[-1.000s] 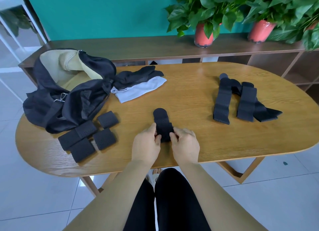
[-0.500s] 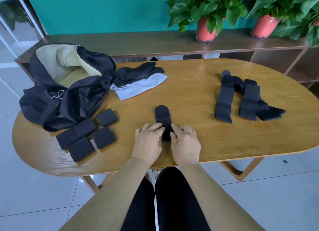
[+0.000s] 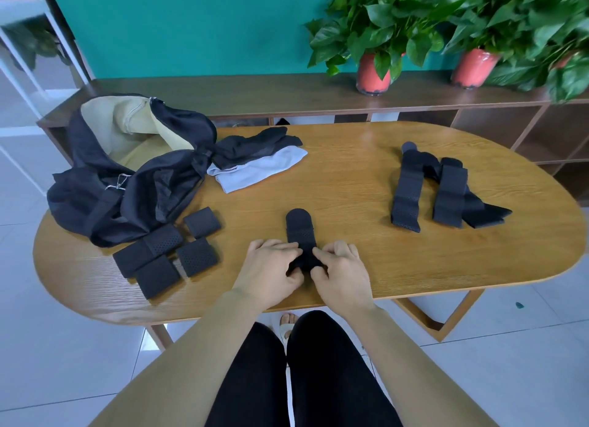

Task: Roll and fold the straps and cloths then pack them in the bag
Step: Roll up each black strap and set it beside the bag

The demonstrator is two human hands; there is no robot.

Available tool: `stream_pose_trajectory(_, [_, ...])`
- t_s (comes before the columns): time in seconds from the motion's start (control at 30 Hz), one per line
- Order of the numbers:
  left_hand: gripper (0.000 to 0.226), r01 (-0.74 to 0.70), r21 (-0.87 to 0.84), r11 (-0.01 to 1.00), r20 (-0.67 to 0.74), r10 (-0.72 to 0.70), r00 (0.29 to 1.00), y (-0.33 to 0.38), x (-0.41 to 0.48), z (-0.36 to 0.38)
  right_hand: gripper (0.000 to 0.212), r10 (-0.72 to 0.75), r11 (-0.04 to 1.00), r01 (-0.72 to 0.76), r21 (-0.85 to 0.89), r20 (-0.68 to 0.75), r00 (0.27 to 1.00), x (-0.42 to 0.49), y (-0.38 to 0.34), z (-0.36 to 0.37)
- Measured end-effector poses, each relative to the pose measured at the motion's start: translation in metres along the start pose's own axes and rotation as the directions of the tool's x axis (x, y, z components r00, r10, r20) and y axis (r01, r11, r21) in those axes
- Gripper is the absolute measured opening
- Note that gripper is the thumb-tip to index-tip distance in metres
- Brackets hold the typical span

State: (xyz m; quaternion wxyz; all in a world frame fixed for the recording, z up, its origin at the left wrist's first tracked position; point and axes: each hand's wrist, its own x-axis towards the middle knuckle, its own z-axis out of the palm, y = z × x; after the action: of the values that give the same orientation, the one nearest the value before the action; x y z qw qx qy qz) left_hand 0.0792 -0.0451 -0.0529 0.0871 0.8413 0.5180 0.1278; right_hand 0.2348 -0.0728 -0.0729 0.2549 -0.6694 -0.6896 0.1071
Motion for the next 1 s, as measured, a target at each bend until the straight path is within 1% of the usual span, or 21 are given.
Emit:
stream_pose_trajectory(0.1, [0.04,0.0,-0.038,0.999,-0.019,0.0,1.0,-0.001,-0.009,-0.001,0.047,-0.065,0.998,0.067,-0.02,0.085,0.994,-0.01,0.002,-0.007])
stream_pose_trajectory(0.17, [0.037,0.033,-0.117,0.993,-0.008,-0.034,0.999,-0.001,-0.014,-0.004,0.043,-0.085,0.996,0.083,0.035,0.065,0.994,-0.014,0.002,-0.007])
stream_pose_trajectory(0.23, [0.041,0.064,-0.227,0.972,0.009,-0.064,0.998,0.0,-0.019,-0.007,0.037,-0.036,0.98,0.033,0.194,0.015,0.999,-0.015,-0.002,-0.009])
stream_pose_trajectory(0.3, [0.047,0.097,-0.327,0.94,0.027,-0.093,0.995,0.0,-0.022,-0.007,0.035,0.056,0.936,-0.065,0.346,0.037,0.998,-0.014,-0.008,-0.013])
stream_pose_trajectory(0.33, [0.046,0.11,-0.359,0.927,0.023,-0.109,0.994,0.0,-0.023,-0.007,0.034,0.095,0.914,-0.111,0.39,0.06,0.994,-0.013,-0.01,-0.015])
stream_pose_trajectory(0.4, [0.04,0.123,-0.382,0.916,-0.011,-0.138,0.99,0.002,-0.024,-0.005,0.033,0.157,0.894,-0.175,0.412,0.079,0.984,-0.011,-0.014,-0.012])
stream_pose_trajectory(0.47, [0.036,0.126,-0.381,0.916,-0.067,-0.164,0.984,0.004,-0.024,-0.001,0.029,0.21,0.891,-0.21,0.403,0.045,0.977,-0.008,-0.015,-0.007])
stream_pose_trajectory(0.5, [0.033,0.135,-0.375,0.917,-0.091,-0.181,0.979,0.006,-0.023,0.001,0.024,0.233,0.89,-0.221,0.398,0.017,0.972,-0.006,-0.016,-0.004])
stream_pose_trajectory(0.57, [0.026,0.168,-0.356,0.919,-0.119,-0.223,0.968,0.008,-0.019,0.004,0.012,0.271,0.893,-0.242,0.38,-0.025,0.962,0.0,-0.018,0.002])
stream_pose_trajectory(0.6, [0.025,0.186,-0.348,0.919,-0.129,-0.243,0.961,0.008,-0.017,0.004,0.011,0.276,0.899,-0.243,0.365,-0.04,0.96,0.002,-0.019,0.004])
stream_pose_trajectory(0.7, [0.024,0.216,-0.347,0.913,-0.145,-0.28,0.949,0.01,-0.011,0.008,0.018,0.284,0.926,-0.256,0.276,-0.065,0.957,0.009,-0.022,0.008])
stream_pose_trajectory(0.83, [0.016,0.246,-0.339,0.908,-0.145,-0.309,0.94,0.007,-0.003,0.009,0.022,0.293,0.95,-0.283,0.134,-0.061,0.954,0.016,-0.024,0.007])
stream_pose_trajectory(1.0, [0.012,0.274,-0.32,0.907,-0.136,-0.331,0.934,0.005,0.005,0.008,0.025,0.28,0.96,-0.278,0.041,-0.051,0.959,0.022,-0.024,0.008])
